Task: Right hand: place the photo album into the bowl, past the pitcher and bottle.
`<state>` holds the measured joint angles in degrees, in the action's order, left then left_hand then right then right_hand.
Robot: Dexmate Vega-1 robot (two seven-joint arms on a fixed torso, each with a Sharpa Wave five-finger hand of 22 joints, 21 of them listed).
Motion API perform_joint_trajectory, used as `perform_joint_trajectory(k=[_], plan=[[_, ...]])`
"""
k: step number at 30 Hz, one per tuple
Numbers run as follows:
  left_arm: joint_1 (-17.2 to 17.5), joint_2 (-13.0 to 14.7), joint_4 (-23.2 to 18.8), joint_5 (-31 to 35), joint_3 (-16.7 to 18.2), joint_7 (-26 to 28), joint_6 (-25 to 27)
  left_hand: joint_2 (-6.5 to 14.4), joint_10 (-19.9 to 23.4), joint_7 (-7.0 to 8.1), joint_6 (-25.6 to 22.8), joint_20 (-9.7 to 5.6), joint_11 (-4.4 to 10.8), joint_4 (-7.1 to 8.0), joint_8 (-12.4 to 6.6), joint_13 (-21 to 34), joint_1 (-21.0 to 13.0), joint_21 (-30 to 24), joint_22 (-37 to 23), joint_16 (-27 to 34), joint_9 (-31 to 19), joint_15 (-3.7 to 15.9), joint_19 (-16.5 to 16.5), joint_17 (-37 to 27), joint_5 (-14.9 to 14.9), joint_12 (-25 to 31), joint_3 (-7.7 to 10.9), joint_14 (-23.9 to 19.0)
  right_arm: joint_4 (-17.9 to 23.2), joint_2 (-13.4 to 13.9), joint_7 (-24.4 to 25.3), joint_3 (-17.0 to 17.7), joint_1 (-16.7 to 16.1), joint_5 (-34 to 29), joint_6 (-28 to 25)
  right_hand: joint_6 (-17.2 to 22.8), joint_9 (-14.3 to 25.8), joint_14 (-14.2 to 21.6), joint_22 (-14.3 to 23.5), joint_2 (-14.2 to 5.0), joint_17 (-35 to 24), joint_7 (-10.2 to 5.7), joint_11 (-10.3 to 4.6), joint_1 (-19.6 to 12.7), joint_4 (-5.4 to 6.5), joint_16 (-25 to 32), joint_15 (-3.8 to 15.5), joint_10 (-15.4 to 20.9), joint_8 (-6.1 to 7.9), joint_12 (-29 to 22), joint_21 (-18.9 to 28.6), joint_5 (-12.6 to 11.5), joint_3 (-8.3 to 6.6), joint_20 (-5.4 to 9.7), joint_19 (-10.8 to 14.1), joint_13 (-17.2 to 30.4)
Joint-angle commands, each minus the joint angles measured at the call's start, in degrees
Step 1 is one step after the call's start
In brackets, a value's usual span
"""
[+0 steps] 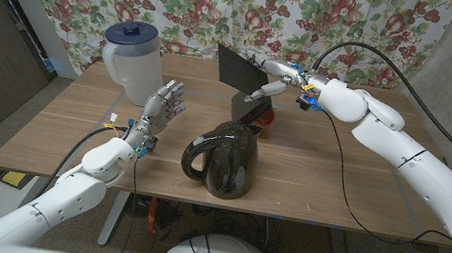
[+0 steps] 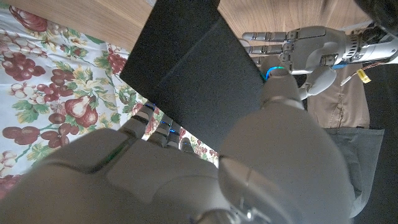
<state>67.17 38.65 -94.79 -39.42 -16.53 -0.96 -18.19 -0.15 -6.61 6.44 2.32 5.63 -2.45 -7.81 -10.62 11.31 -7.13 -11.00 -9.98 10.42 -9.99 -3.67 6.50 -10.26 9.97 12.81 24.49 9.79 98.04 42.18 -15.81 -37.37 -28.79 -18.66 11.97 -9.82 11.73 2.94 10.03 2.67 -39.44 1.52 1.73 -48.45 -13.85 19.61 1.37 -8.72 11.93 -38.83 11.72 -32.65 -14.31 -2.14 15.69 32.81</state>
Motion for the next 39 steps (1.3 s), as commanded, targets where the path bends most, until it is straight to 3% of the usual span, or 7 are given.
perform_joint_trajectory(k=[1,39], plan=[[-0.3,0.0,-0.5,0.6,-0.5,0.6,0.7,0.3,-0.2,0.30,-0.3,-0.10,-0.01,0.05,-0.07,0.2,-0.1,-0.1,-0.1,0.2,-0.2,-0.22,0.3,-0.2,0.4,-0.1,-0.06,4.0,-2.1,0.5,0.6,-0.1,-0.3,0.6,-0.1,-7.1,0.1,0.4,0.2,-6.81,-0.1,-0.37,-0.69,-4.5,4.99,-0.4,0.13,0.7,-0.02,-10.3,-0.2,-0.4,-11.09,0.46,0.2,13.0],[-2.4,-1.2,0.4,1.1,-2.0,0.6,1.4,0.3,-0.2,0.30,-0.4,-0.12,0.02,0.04,-0.08,0.2,-0.1,-0.1,-0.1,0.2,-0.2,-0.30,0.3,-0.2,0.4,-0.1,-0.15,4.0,0.9,2.1,1.1,-2.9,-0.2,-11.9,-3.1,-6.9,0.1,-0.3,0.2,-6.51,-0.3,-0.70,-0.33,-4.5,4.90,-1.6,-0.56,0.3,-0.36,-10.2,-0.3,-0.5,-11.47,-0.16,-0.6,13.1]])
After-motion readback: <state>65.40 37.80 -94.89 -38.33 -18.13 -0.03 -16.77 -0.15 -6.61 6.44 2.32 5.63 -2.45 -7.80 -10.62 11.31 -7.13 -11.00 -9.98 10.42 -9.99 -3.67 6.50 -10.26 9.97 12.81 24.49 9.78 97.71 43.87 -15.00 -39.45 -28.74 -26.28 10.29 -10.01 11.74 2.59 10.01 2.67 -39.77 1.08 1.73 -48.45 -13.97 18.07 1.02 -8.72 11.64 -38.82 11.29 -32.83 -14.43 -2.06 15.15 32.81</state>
